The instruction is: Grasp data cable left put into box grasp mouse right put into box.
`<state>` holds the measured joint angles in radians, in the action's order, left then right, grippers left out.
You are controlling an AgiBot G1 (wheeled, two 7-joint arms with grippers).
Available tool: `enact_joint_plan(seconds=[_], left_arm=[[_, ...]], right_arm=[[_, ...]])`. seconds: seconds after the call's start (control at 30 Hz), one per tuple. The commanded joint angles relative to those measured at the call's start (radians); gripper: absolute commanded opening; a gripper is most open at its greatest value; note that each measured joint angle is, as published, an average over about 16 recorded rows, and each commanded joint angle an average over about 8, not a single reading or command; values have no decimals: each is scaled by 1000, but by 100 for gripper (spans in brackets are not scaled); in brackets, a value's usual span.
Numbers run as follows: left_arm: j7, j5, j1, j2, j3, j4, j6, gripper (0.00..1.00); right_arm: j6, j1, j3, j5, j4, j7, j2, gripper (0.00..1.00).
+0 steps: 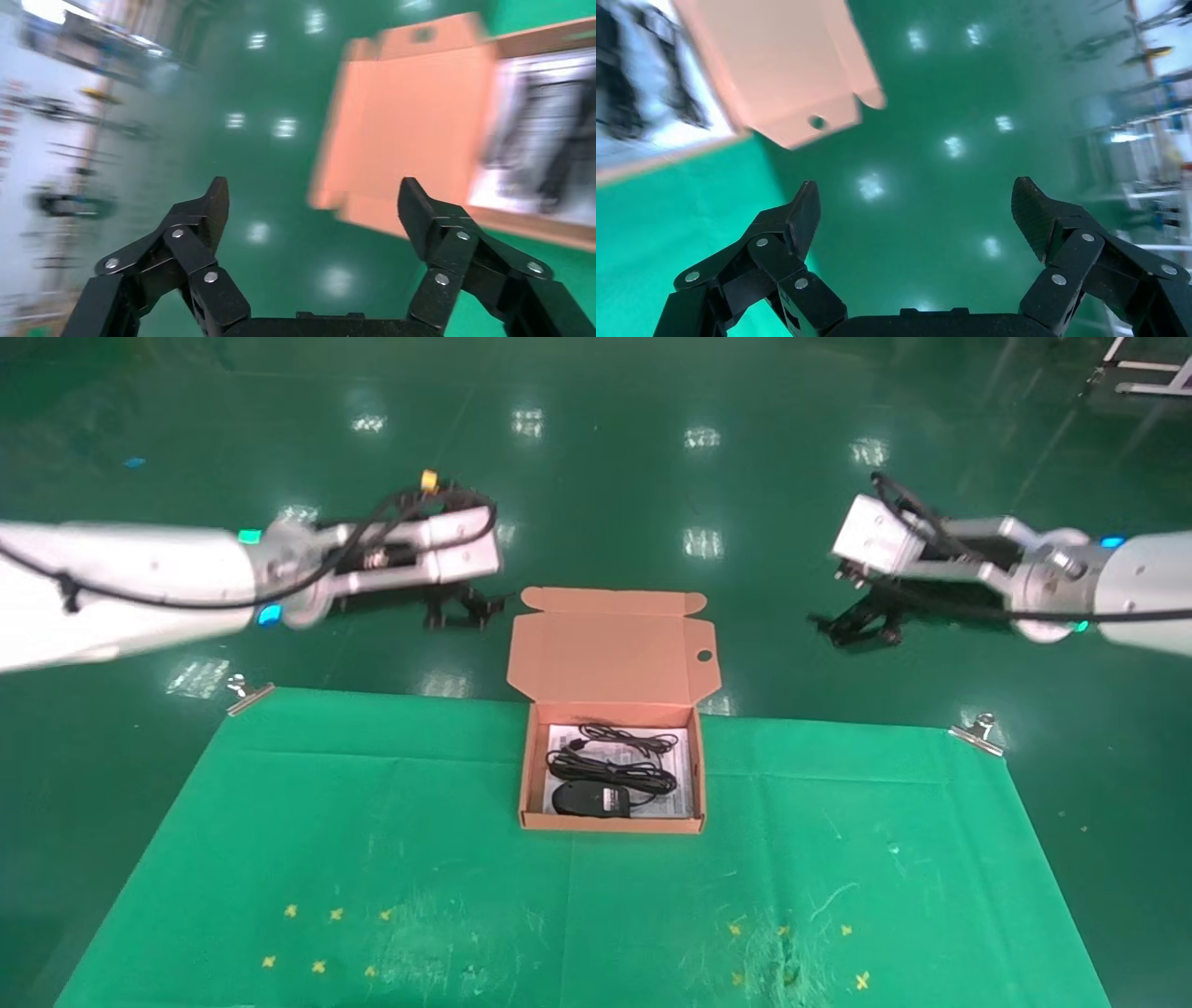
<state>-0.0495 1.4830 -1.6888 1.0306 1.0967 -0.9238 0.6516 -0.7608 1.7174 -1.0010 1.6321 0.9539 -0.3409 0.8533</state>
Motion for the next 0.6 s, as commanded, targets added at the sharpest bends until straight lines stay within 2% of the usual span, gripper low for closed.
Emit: enact_joint_plan(seconds=[0.03, 0.6], left_arm=[[-5, -22, 17, -14, -25, -14, 25, 100], [-48, -256, 209, -144, -279, -125, 288, 100]], right_arm=[[-21, -18, 20, -25, 10, 5, -7, 100], [-247, -216, 243, -303, 112, 52, -81, 100]])
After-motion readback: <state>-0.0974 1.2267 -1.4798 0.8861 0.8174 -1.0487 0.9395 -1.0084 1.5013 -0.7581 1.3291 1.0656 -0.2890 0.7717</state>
